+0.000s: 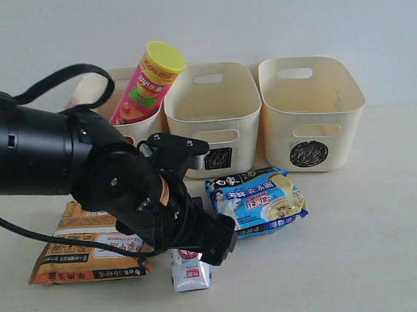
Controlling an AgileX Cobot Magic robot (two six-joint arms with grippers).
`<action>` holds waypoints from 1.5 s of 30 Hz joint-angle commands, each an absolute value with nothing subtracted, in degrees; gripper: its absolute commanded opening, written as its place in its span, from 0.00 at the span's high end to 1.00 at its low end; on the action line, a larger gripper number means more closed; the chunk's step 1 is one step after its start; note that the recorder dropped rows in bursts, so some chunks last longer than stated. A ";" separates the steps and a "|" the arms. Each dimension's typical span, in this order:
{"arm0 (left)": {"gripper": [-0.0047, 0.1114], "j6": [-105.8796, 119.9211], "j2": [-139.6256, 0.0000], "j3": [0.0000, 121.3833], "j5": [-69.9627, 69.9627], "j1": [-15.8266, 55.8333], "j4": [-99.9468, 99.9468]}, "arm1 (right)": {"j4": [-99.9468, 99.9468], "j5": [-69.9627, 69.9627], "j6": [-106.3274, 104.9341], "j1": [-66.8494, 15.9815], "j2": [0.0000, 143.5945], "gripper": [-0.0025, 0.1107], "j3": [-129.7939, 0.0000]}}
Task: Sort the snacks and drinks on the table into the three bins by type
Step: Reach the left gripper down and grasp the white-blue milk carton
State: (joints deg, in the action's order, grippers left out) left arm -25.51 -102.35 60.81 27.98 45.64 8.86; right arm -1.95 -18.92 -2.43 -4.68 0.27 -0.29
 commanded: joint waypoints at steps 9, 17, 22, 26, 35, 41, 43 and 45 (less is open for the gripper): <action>0.22 -40.51 -108.58 60.58 20.03 45.86 20.81 | -1.82 -18.44 -2.49 -4.58 0.00 0.98 0.00; 0.28 -40.51 -111.30 60.58 19.62 45.86 22.57 | -1.82 -18.44 -2.49 -4.58 0.00 0.98 0.00; 0.65 -40.51 -111.30 60.58 20.27 45.86 23.36 | -1.82 -18.44 -2.49 -4.58 0.00 0.98 0.00; 0.92 -39.64 -111.30 60.58 20.73 45.86 23.36 | -1.82 -18.44 -2.49 -4.58 0.00 0.98 0.00; 0.92 -38.92 -106.79 60.58 27.04 45.86 23.60 | -1.82 -18.44 -2.49 -4.58 0.00 0.98 0.00; 0.92 -36.71 -100.46 60.58 30.33 45.86 23.60 | -1.82 -18.44 -2.49 -4.58 0.00 0.98 0.00; 0.92 -35.02 -98.61 60.58 30.47 45.86 23.48 | -1.82 -18.44 -2.49 -4.58 0.00 0.98 0.00; 0.92 -33.22 -97.20 60.98 30.92 45.86 23.48 | -1.82 -18.44 -2.49 -4.58 0.00 0.98 0.00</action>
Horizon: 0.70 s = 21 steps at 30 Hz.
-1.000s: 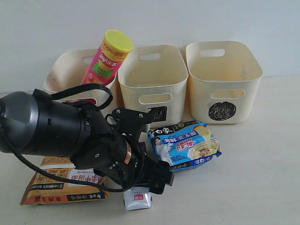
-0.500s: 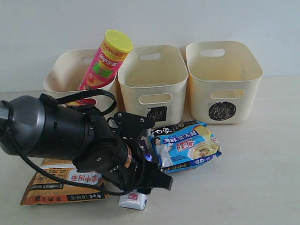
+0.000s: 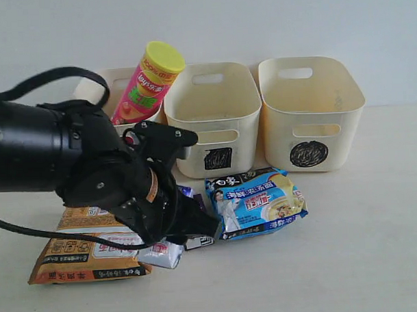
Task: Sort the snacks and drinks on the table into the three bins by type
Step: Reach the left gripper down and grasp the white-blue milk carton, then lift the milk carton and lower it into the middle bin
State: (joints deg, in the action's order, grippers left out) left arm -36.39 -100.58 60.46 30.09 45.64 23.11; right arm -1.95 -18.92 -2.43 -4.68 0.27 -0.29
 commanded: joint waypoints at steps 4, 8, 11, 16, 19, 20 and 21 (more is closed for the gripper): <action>0.92 -29.98 -96.53 64.56 34.33 45.86 23.48 | -1.82 -18.44 -2.49 -4.58 0.00 0.98 0.00; 0.92 -27.01 -96.53 69.21 34.58 45.86 23.48 | -1.82 -18.44 -2.49 -4.58 0.00 0.98 0.00; 0.92 -25.19 -96.68 73.43 34.58 45.86 23.48 | -1.82 -18.44 -2.49 -4.58 0.00 0.98 0.00; 0.92 -21.02 -99.04 81.73 34.58 45.86 23.48 | -1.82 -18.44 -2.49 -4.58 0.00 0.98 0.00; 0.92 -17.88 -102.01 86.20 34.23 45.86 24.98 | -1.82 -18.44 -2.49 -4.58 0.00 0.98 0.00; 0.92 -17.50 -103.20 87.28 33.76 45.86 26.26 | -1.82 -18.44 -2.49 -4.58 0.00 0.98 0.00; 0.92 -17.50 -104.38 88.38 32.53 45.86 27.56 | -1.82 -18.44 -2.49 -4.58 0.00 0.98 0.00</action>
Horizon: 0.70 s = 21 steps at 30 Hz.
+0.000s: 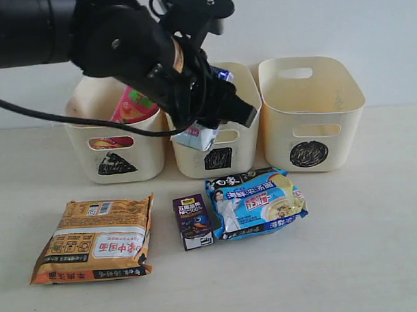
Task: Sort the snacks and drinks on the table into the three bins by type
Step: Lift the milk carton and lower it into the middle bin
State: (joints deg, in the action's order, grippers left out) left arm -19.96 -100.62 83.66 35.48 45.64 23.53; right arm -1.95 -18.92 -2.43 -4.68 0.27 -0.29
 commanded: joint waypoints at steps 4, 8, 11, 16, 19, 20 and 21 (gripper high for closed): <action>0.92 -18.41 -108.93 92.90 25.36 45.15 30.45 | -1.82 -18.44 -2.49 -4.58 0.00 0.98 0.00; 0.92 -18.41 -113.99 98.78 23.77 42.63 32.54 | -1.82 -18.44 -2.49 -4.58 0.00 0.98 0.00; 0.92 -18.41 -118.13 103.44 23.77 39.94 32.54 | -1.82 -18.44 -2.49 -4.58 0.00 0.98 0.00; 0.92 -18.41 -125.55 110.85 23.04 37.19 32.64 | -1.82 -18.44 -2.49 -4.58 0.00 0.98 0.00; 0.92 -18.41 -128.13 113.27 20.84 37.11 33.08 | -1.82 -18.44 -2.49 -4.58 0.00 0.98 0.00; 0.92 -18.41 -128.82 114.08 20.62 37.11 33.08 | -1.82 -18.44 -2.49 -4.58 0.00 0.98 0.00; 0.92 -18.41 -129.11 114.44 20.62 37.06 33.40 | -1.82 -18.44 -2.49 -4.58 0.00 0.98 0.00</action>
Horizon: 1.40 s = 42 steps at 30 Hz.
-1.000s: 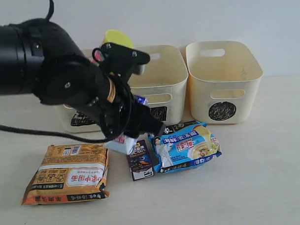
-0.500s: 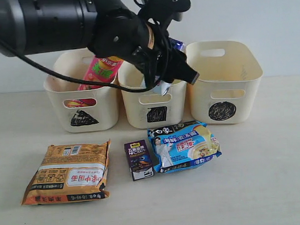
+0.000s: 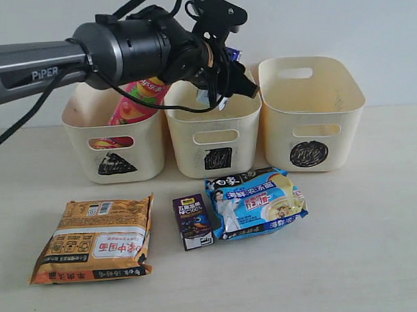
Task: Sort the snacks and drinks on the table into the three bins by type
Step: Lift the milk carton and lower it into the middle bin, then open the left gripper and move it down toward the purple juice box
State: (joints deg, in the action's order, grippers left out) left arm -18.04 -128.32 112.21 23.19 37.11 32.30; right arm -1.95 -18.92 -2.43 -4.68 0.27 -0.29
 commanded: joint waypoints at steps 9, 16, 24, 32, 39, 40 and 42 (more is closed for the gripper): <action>0.92 -18.41 -130.33 115.10 20.92 37.06 35.63 | -1.82 -18.44 -2.49 -4.58 0.00 0.98 0.00; 0.67 -18.41 -130.32 115.10 22.08 37.06 35.63 | -1.82 -18.44 -2.49 -4.58 0.00 0.98 0.00; 0.29 -18.41 -130.32 115.10 22.53 37.19 35.63 | -1.82 -18.44 -2.49 -4.58 0.00 0.98 0.00; 0.30 -18.41 -128.93 115.10 24.15 37.30 34.29 | -1.82 -18.44 -2.49 -4.58 0.00 0.98 0.00; 0.70 -17.52 -125.09 115.10 33.25 37.67 31.71 | -1.82 -18.44 -2.49 -4.58 0.00 0.98 0.00; 0.76 -17.39 -124.64 115.10 34.22 37.80 31.73 | -1.82 -18.44 -2.49 -4.58 0.00 0.98 0.00; 0.92 -12.96 -123.20 115.10 36.44 39.05 30.12 | -1.82 -18.44 -2.49 -4.58 0.00 0.98 0.00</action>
State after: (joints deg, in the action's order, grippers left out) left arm -16.42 -125.01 114.84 33.88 37.63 32.20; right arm -1.95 -18.92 -2.43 -4.68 0.27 -0.29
